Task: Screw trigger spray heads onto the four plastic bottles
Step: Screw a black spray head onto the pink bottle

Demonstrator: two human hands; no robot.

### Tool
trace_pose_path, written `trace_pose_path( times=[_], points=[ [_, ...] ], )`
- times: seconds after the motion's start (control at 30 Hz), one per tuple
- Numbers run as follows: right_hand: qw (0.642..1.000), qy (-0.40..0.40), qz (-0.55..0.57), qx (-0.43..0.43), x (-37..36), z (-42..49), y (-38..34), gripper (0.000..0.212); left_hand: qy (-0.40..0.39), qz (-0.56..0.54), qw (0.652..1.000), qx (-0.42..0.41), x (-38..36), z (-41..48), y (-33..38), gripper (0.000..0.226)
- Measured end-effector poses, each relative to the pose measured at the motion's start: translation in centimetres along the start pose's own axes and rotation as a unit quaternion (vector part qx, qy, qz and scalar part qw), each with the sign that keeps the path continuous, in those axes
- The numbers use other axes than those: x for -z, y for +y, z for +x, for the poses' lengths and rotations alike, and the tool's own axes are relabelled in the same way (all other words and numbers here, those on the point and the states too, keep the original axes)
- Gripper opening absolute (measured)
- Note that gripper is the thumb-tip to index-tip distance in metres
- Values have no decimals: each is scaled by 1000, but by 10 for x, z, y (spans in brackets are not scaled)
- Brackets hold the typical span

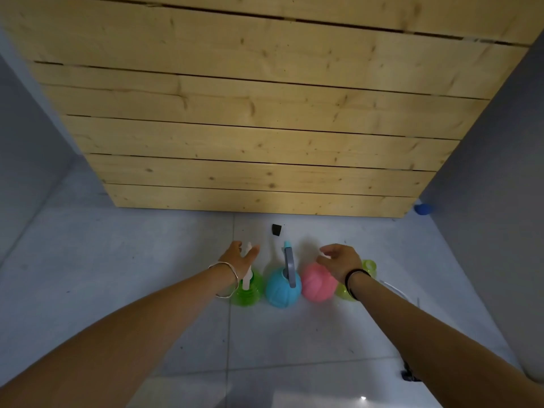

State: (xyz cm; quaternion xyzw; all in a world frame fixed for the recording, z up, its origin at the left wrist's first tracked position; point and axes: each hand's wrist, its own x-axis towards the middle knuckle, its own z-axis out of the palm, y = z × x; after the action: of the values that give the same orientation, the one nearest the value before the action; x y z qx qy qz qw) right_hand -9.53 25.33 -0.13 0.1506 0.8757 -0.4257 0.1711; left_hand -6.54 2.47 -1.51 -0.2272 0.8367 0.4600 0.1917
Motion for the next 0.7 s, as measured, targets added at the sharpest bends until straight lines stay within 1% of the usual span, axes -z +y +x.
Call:
trace_pose_path(
  times=[0.13,0.3,0.4,0.47,0.53,0.6,0.63,0.7],
  points=[
    [998,-8,-59,-2,3,2,24,38,10,7,1000,-17,-3,-1,3,70],
    [993,11,-111,38,3,0,34,25,49,37,997,-48,-5,-4,10,69],
    [983,13,-168,67,6,-2,31,18,76,68,991,-85,-5,-6,17,68],
    [976,13,-201,84,16,-6,24,18,96,86,983,-133,-6,-12,25,66],
    [980,1,-176,94,33,-10,15,22,120,98,967,-200,-10,-19,37,65],
    [985,-25,-123,116,57,-16,6,25,119,100,953,-261,-17,-31,54,67],
    [987,-33,-94,128,70,-20,3,26,104,94,949,-281,-21,-37,62,69],
    [990,-29,-20,137,99,-32,0,25,43,77,951,-295,-34,-51,78,73]
  ],
)
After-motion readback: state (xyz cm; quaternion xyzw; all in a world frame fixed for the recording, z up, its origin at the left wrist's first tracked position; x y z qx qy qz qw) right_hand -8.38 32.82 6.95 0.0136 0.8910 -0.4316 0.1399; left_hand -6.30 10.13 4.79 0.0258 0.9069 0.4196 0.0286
